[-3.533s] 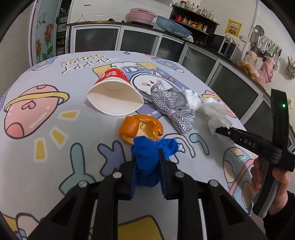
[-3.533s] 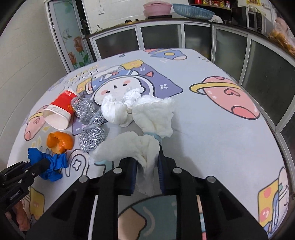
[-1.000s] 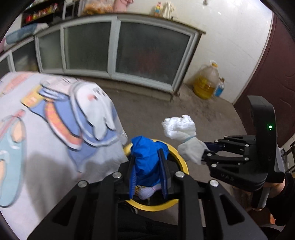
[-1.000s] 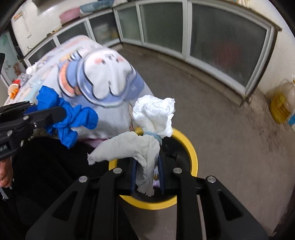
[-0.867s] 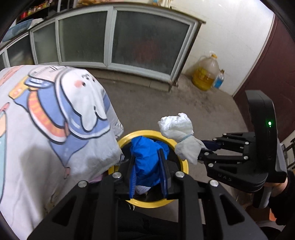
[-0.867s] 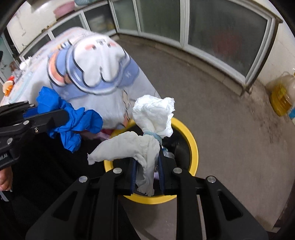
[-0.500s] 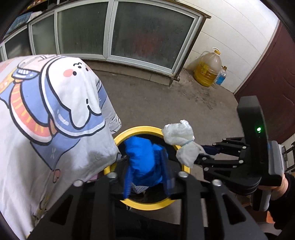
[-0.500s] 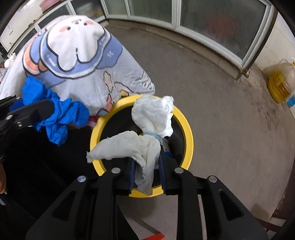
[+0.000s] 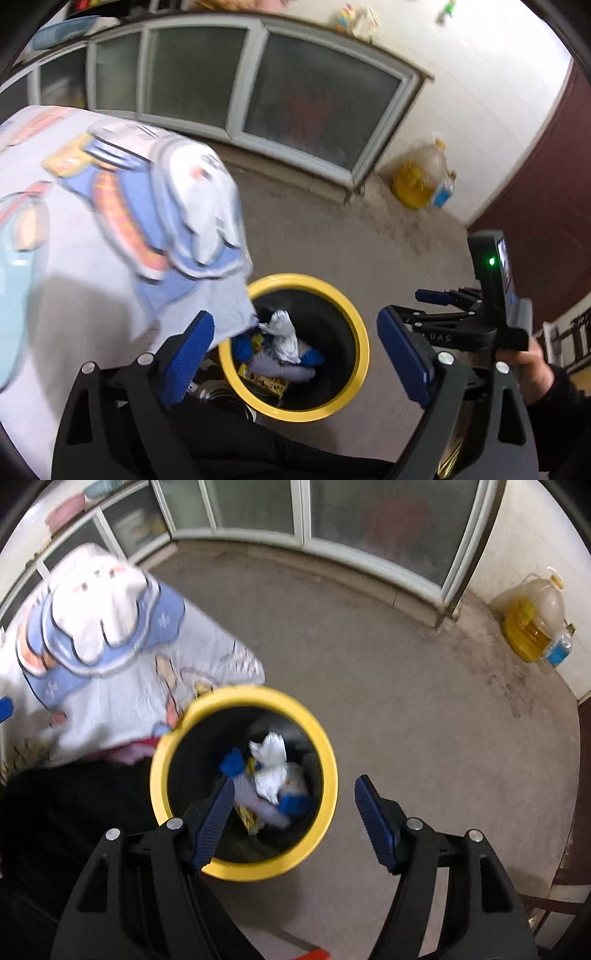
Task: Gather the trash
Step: 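Move both open tools from the bin back over the table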
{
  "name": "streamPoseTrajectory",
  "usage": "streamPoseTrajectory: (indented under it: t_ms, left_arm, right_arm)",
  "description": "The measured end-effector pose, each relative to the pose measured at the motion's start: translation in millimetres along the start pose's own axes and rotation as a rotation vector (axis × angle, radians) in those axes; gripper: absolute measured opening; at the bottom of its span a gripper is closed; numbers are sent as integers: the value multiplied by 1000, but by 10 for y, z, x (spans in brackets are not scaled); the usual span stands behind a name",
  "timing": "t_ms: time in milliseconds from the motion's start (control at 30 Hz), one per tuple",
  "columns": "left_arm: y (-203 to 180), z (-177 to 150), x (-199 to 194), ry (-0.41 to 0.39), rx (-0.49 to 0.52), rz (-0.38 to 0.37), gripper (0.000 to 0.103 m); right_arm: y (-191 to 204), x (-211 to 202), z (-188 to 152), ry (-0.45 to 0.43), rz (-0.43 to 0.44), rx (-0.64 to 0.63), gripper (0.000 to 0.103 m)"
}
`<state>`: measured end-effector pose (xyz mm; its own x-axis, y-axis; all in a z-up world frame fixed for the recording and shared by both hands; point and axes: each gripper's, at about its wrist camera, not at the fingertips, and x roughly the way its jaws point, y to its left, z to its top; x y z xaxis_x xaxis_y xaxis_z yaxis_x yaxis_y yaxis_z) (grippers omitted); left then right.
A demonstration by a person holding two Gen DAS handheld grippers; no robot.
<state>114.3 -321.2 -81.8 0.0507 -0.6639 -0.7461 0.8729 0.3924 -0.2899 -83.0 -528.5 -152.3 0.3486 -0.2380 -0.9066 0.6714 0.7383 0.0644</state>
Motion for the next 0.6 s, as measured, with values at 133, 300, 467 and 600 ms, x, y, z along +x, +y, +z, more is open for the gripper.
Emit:
streamPoseTrajectory:
  t_ms: [133, 300, 467, 600]
  left_arm:
    - [357, -70, -674, -108, -61, 87, 92]
    - [1088, -320, -1655, -238, -186, 306, 95]
    - [1875, -633, -2523, -326, -334, 601, 95]
    - [2345, -780, -2892, -338, -391, 772, 95]
  right_arm:
    - [207, -303, 147, -135, 78, -45, 64]
    - [771, -569, 427, -203, 282, -127, 67]
    - [1744, -765, 735, -231, 429, -269, 67]
    - [2693, -904, 967, -267, 499, -407, 67]
